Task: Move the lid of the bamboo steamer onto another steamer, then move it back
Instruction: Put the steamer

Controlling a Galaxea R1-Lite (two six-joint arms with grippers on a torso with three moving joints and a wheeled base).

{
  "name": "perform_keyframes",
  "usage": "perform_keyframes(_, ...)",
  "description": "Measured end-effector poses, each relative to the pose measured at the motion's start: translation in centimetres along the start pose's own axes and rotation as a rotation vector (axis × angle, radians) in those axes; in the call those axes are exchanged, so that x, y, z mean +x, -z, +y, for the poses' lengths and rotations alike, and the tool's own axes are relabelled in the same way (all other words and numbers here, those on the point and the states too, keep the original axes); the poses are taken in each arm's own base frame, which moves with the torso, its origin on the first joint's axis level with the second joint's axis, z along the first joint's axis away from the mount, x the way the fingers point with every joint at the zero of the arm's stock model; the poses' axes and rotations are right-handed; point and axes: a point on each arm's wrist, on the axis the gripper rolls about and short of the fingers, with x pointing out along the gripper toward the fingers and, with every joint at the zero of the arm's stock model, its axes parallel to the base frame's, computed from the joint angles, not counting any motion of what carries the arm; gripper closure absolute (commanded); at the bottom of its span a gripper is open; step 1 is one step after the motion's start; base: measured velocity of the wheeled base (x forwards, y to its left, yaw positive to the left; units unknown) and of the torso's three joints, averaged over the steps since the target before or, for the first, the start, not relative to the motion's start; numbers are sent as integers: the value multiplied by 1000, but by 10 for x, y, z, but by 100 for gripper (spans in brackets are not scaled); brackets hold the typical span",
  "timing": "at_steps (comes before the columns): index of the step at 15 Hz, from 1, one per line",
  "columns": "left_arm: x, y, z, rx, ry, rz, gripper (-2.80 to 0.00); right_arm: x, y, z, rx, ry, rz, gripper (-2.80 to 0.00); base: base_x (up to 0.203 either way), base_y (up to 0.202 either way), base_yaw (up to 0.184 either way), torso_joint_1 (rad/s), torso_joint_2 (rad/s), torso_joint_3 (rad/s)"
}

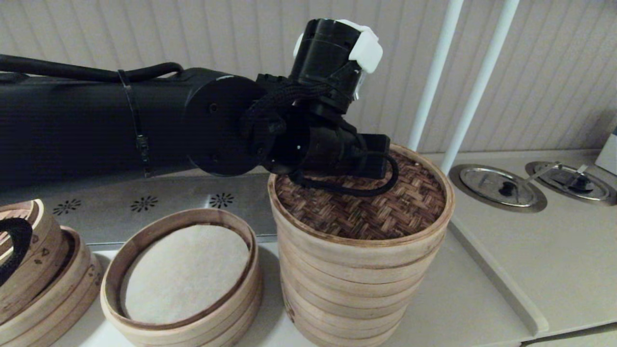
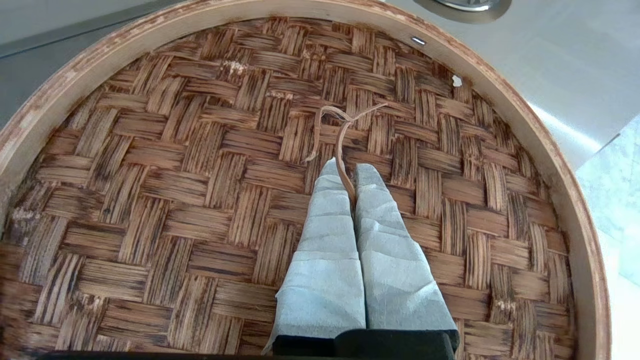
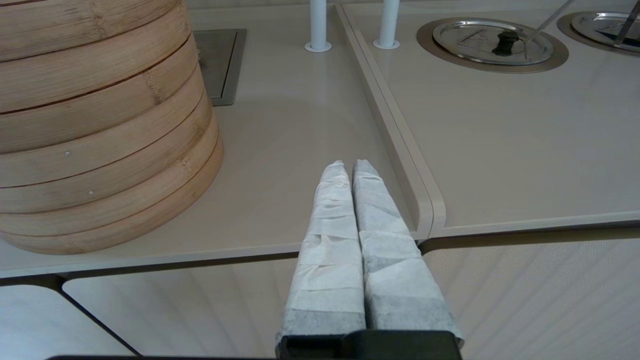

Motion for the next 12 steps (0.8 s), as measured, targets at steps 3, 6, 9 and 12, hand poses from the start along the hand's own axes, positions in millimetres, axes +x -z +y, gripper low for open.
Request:
perform_keyframes(3,2,2,-4,8,9,-4,0,0,0,0,0,0,0,0,0,0,0,0,0,0)
perform_keyframes(6,5,3,-9,20,21,-15,0,0,0,0,0,0,0,0,0,0,0,0,0,0)
perform_keyframes(9,9,4,-10,19,25,-27,0,0,0,0,0,0,0,0,0,0,0,0,0,0)
perform_keyframes(12,10,4,-10,19,21,-27,0,0,0,0,0,0,0,0,0,0,0,0,0,0)
